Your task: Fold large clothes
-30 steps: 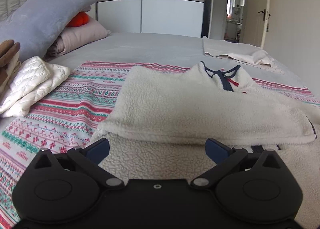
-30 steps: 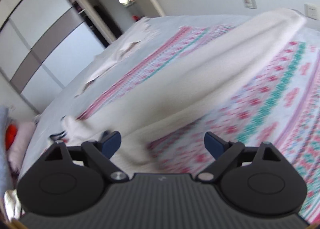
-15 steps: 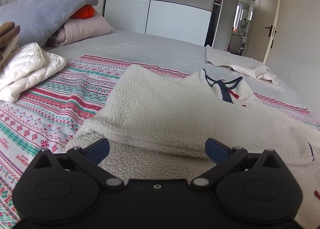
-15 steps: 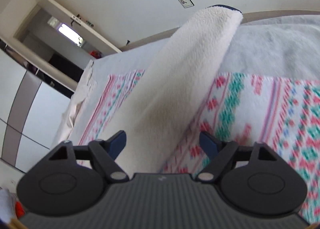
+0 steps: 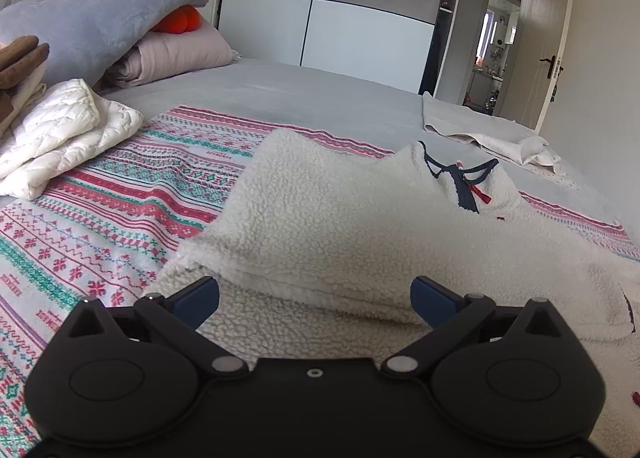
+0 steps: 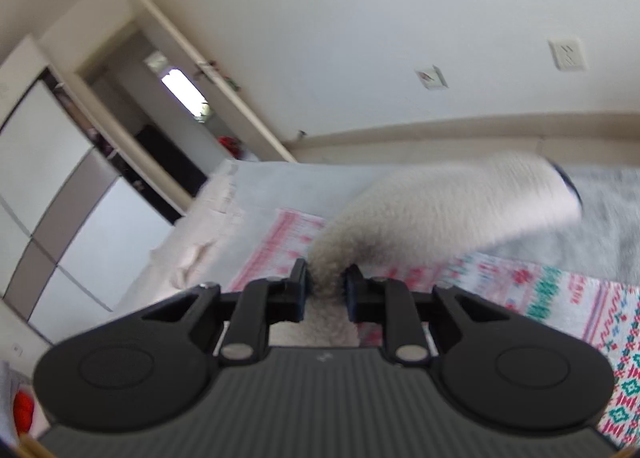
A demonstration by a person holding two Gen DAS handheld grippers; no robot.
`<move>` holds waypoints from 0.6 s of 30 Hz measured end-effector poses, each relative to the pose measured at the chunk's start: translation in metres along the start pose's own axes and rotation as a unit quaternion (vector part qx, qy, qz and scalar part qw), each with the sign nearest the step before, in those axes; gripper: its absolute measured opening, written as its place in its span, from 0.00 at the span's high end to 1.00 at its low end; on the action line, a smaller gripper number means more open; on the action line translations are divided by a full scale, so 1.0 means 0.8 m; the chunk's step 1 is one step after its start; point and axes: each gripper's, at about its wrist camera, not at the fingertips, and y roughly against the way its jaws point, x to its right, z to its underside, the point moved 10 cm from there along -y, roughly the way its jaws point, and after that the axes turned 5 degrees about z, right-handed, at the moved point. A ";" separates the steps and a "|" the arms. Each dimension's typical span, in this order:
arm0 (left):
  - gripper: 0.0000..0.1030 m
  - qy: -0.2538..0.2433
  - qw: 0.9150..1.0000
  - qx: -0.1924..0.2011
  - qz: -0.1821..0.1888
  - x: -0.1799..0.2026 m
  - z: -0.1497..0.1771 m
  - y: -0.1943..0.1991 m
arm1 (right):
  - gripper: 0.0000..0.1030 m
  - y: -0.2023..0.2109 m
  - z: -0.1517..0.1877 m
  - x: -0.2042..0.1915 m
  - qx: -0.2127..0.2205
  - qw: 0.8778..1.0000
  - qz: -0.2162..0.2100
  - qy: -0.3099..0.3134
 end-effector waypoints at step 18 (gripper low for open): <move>0.00 -0.006 1.000 -0.003 -0.002 -0.018 -0.013 0.032 | 0.83 0.149 0.249 -0.422 -0.010 0.921 -0.148 0.360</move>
